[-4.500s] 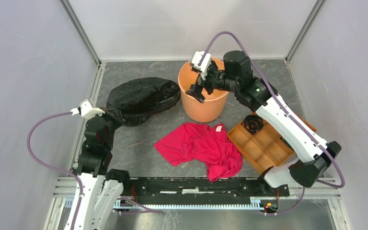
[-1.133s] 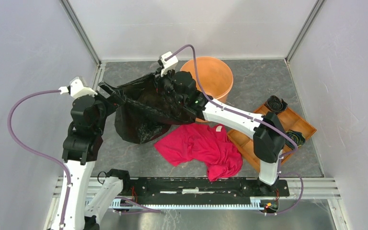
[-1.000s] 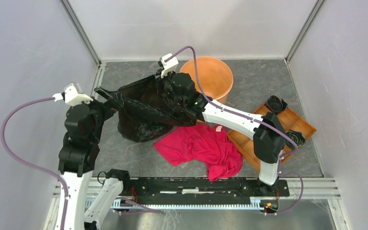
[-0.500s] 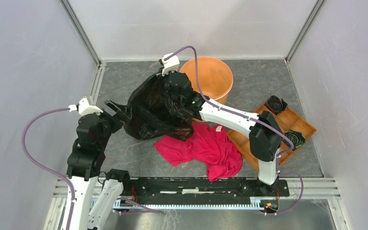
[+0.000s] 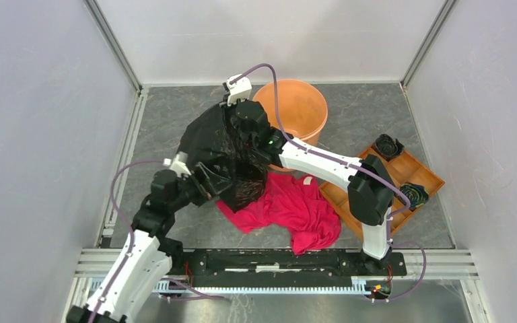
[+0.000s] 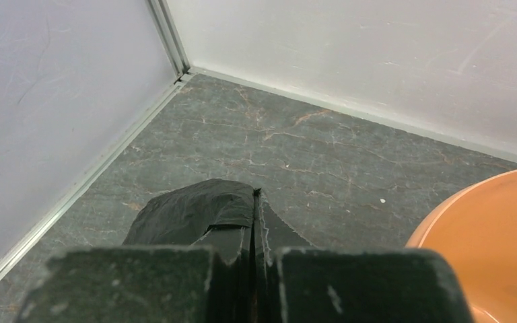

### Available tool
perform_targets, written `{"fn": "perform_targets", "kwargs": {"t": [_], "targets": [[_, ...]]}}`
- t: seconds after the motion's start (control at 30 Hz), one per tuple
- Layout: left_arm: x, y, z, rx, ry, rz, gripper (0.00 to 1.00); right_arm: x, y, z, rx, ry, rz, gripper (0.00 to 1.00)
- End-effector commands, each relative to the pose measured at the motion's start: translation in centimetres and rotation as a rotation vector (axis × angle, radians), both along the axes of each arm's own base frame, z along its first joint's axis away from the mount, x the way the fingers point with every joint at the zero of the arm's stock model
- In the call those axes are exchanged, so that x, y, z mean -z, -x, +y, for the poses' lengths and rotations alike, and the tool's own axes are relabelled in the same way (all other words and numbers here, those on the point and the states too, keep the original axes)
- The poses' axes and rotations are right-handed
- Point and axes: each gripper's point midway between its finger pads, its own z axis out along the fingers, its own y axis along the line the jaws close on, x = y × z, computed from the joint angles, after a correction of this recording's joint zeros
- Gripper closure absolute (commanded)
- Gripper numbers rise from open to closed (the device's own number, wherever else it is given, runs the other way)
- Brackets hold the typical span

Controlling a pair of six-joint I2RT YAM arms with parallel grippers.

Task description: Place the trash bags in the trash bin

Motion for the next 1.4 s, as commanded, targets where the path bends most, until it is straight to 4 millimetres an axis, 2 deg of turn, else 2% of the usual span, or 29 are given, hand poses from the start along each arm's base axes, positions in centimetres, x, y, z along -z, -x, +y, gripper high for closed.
{"fn": "perform_targets", "kwargs": {"t": [0.0, 0.03, 0.1, 0.2, 0.37, 0.53, 0.73, 0.8, 0.83, 0.87, 0.9, 1.0, 1.1, 1.13, 1.2, 1.23, 1.27, 1.37], "targets": [[-2.0, 0.0, -3.8, 0.093, -0.023, -0.102, 0.00, -2.1, -0.3, 0.4, -0.004, -0.056, -0.026, 1.00], [-0.8, 0.1, -4.3, 0.081, -0.066, -0.078, 0.00, -2.1, -0.4, 0.3, -0.001, -0.054, -0.027, 1.00], [1.7, -0.7, -4.0, -0.007, -0.140, -0.026, 0.00, -2.2, -0.4, 0.2, 0.002, -0.055, -0.027, 1.00], [3.6, -1.4, -4.2, -0.057, -0.196, -0.015, 0.00, -2.1, -0.5, 0.1, 0.000, -0.053, -0.025, 1.00], [4.7, -1.3, -4.8, -0.084, -0.187, -0.035, 0.00, -2.0, -0.7, 0.1, -0.002, -0.058, -0.022, 1.00], [6.6, -0.8, -3.2, -0.183, -0.265, -0.023, 0.00, -2.1, -0.8, 0.3, -0.021, -0.079, -0.017, 1.00], [9.1, -0.6, -2.1, -0.256, -0.372, 0.090, 0.01, -2.2, -0.8, 0.5, -0.036, -0.084, -0.016, 1.00], [9.8, -0.6, -2.0, -0.269, -0.402, 0.126, 0.07, -2.1, -0.7, 0.6, -0.043, -0.081, -0.015, 1.00], [10.0, -0.6, -1.8, -0.277, -0.420, 0.133, 0.13, -2.3, -0.7, 0.6, -0.046, -0.083, -0.015, 1.00], [9.9, -0.8, -1.6, -0.288, -0.431, 0.129, 0.21, -2.3, -0.7, 0.6, -0.051, -0.081, -0.015, 1.00], [9.5, -0.9, -1.4, -0.292, -0.441, 0.116, 0.36, -2.4, -0.5, 0.7, -0.064, -0.077, -0.017, 0.99], [6.1, -1.6, -0.6, -0.304, -0.464, 0.030, 0.73, -3.6, 0.5, 1.1, -0.133, -0.039, -0.044, 1.00], [-0.1, -1.7, 1.1, -0.324, -0.476, -0.099, 0.93, -5.8, 1.9, 0.7, -0.208, 0.024, -0.118, 1.00], [-2.6, -1.6, 1.8, -0.338, -0.468, -0.145, 0.97, -6.5, 2.3, 0.3, -0.219, 0.047, -0.142, 1.00], [-7.7, -1.2, 3.1, -0.359, -0.430, -0.244, 0.98, -9.0, 3.1, -1.1, -0.221, 0.088, -0.196, 1.00], [-10.9, -0.9, 3.7, -0.359, -0.412, -0.315, 0.98, -10.5, 3.6, -2.0, -0.214, 0.094, -0.213, 1.00], [-13.5, -0.6, 4.0, -0.352, -0.394, -0.375, 0.98, -11.6, 4.0, -2.8, -0.209, 0.104, -0.231, 1.00], [-21.2, 0.4, 4.2, -0.302, -0.343, -0.549, 0.98, -16.7, 5.8, -6.3, -0.170, 0.103, -0.323, 0.99]]}}
